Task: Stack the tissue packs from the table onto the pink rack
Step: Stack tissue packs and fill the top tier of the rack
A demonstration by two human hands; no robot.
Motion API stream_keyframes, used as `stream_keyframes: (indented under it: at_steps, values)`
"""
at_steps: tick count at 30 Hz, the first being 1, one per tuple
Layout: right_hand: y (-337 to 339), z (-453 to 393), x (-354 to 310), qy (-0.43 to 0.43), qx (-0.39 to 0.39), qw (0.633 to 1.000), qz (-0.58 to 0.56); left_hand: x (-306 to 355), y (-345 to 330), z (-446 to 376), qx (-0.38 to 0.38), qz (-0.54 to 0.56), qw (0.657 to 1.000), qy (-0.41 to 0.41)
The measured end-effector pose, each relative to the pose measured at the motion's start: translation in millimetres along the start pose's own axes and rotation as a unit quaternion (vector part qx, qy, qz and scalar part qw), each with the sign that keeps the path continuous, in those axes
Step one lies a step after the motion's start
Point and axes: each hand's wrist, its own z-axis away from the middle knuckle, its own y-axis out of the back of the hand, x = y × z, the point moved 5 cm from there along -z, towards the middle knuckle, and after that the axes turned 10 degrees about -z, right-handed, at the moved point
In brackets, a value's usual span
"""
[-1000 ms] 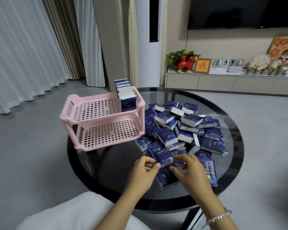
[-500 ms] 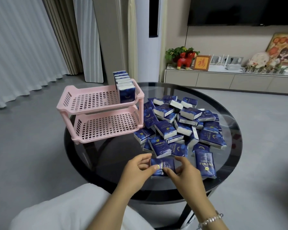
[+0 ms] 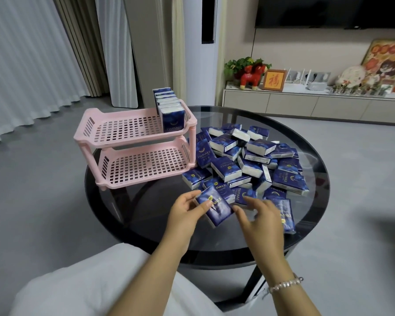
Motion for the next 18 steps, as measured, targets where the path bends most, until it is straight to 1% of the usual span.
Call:
stream_keyframes:
  at_steps: [2,4,6,8,10,12,14,16,18]
  values:
    - [15,-6,9,0.016,0.068,0.993,0.099,0,-7,-3,-0.011,0.010,1.000,-0.001]
    - [27,-10,20,-0.016,0.096,0.984,0.146,3,-15,-4,-0.024,0.013,1.000,-0.008]
    - [36,-13,31,-0.063,0.088,0.980,0.169,5,-23,-5,-0.033,0.013,0.999,-0.012]
    - [41,-14,40,-0.097,0.063,0.974,0.194,7,-29,-4,-0.041,0.014,0.999,-0.014]
    - [43,-14,44,-0.107,0.031,0.969,0.219,7,-32,-3,-0.043,0.009,0.999,-0.013]
    - [42,-13,46,-0.101,0.004,0.971,0.218,7,-34,-1,-0.042,0.004,0.999,-0.011]
    - [39,-14,48,-0.093,-0.011,0.983,0.155,7,-34,1,-0.037,0.001,0.999,-0.012]
    - [34,-13,49,-0.092,-0.018,0.995,0.022,9,-32,3,-0.027,0.005,1.000,-0.010]
    - [30,-12,51,-0.108,-0.012,0.988,-0.110,12,-29,5,-0.018,0.015,1.000,-0.006]
